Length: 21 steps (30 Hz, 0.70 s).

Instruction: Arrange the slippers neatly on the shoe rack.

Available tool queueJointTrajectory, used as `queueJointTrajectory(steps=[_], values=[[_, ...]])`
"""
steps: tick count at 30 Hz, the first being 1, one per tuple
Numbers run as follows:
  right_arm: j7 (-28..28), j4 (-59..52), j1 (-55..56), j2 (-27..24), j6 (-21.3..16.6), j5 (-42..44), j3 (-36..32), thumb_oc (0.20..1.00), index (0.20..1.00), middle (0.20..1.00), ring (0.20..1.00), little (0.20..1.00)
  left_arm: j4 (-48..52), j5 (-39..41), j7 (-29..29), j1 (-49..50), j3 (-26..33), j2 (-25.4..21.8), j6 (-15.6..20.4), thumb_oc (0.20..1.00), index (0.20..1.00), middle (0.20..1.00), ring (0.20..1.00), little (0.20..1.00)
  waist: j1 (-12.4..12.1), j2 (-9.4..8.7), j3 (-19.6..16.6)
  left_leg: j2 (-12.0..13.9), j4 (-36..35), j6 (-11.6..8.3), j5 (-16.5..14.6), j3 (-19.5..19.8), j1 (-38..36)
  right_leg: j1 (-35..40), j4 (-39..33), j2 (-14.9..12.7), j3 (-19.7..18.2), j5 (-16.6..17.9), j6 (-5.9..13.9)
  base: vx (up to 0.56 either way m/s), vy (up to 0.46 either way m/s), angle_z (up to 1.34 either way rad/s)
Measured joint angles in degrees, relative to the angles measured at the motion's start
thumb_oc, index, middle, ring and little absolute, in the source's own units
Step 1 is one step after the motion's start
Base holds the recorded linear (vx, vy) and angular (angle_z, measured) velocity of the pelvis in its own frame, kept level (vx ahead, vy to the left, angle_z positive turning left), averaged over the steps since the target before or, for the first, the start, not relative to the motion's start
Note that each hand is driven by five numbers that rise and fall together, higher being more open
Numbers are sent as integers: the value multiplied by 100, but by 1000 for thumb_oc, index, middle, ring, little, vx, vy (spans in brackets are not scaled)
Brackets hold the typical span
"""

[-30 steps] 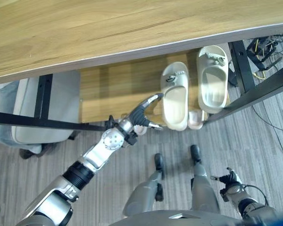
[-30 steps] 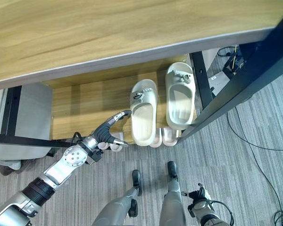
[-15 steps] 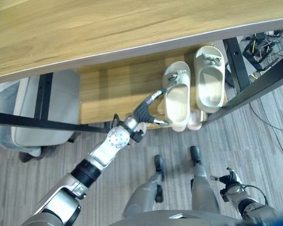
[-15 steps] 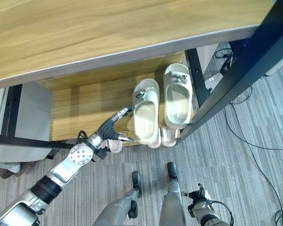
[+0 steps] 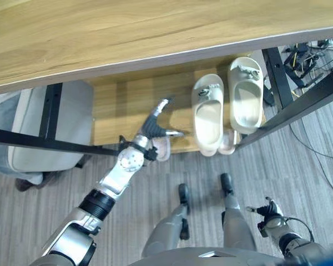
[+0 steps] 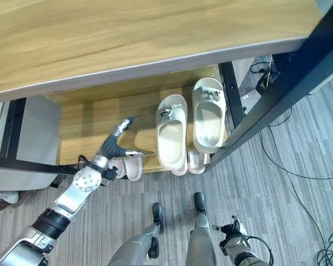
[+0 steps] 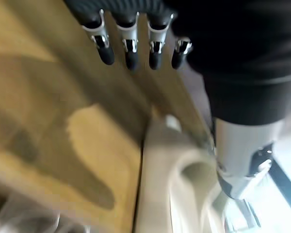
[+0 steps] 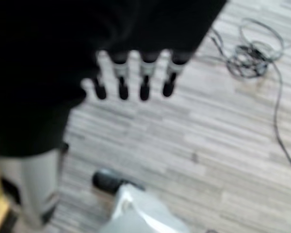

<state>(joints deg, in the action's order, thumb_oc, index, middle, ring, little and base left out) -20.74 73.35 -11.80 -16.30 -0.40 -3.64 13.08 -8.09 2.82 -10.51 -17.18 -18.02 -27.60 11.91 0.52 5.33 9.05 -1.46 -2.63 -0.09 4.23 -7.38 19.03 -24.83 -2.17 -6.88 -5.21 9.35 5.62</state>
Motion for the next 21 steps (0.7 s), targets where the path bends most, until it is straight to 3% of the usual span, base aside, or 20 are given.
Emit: queueJointTrajectory(steps=[6, 10, 11, 17, 21], values=[[-5, -32, -28, 11, 1, 1, -25, 1000, 1000, 1000, 1000, 1000, 165, 123, -128, 275, 397, -23, 20, 1000, 1000, 1000, 1000, 1000, -52, -50, -17, -6, 75, -2, -2, 109, -24, 127, -3, -27, 114, -5, -3, 36, -19, 9], [39, 16, 24, 1, 13, 2, -124, 1000, 1000, 1000, 1000, 1000, 534, 224, -96, 713, 579, -280, 149, 1000, 1000, 1000, 1000, 1000, -123, -92, -6, 36, 64, -45, -31, 186, -223, 359, -13, 2, 203, -54, -32, 50, -20, 10], [52, 36, 61, -1, 35, 2, -130, 1000, 1000, 1000, 1000, 1000, 632, 223, -62, 953, 660, -600, 173, 1000, 1000, 1000, 1000, 1000, -158, -128, -2, 58, 70, -64, -45, 229, -337, 522, -50, 20, 267, -115, -34, 54, -7, 13], [248, 20, 203, -7, 64, 2, -137, 1000, 1000, 1000, 1000, 1000, 641, 238, 481, 1509, 741, -1405, 191, 1000, 1000, 1000, 1000, 1000, -339, -177, -6, 91, 40, -97, -62, 345, -655, 936, -165, 39, 396, -135, -59, 36, 2, 10], [406, -138, 370, 0, 71, -3, -122, 1000, 1000, 1000, 1000, 1000, 880, 427, 1184, 2123, 794, -2887, 140, 1000, 1000, 1000, 1000, 1000, -440, -246, -22, 128, -142, -128, -41, 369, -988, 1255, -295, 50, 467, -134, -77, 29, -1, 1]])
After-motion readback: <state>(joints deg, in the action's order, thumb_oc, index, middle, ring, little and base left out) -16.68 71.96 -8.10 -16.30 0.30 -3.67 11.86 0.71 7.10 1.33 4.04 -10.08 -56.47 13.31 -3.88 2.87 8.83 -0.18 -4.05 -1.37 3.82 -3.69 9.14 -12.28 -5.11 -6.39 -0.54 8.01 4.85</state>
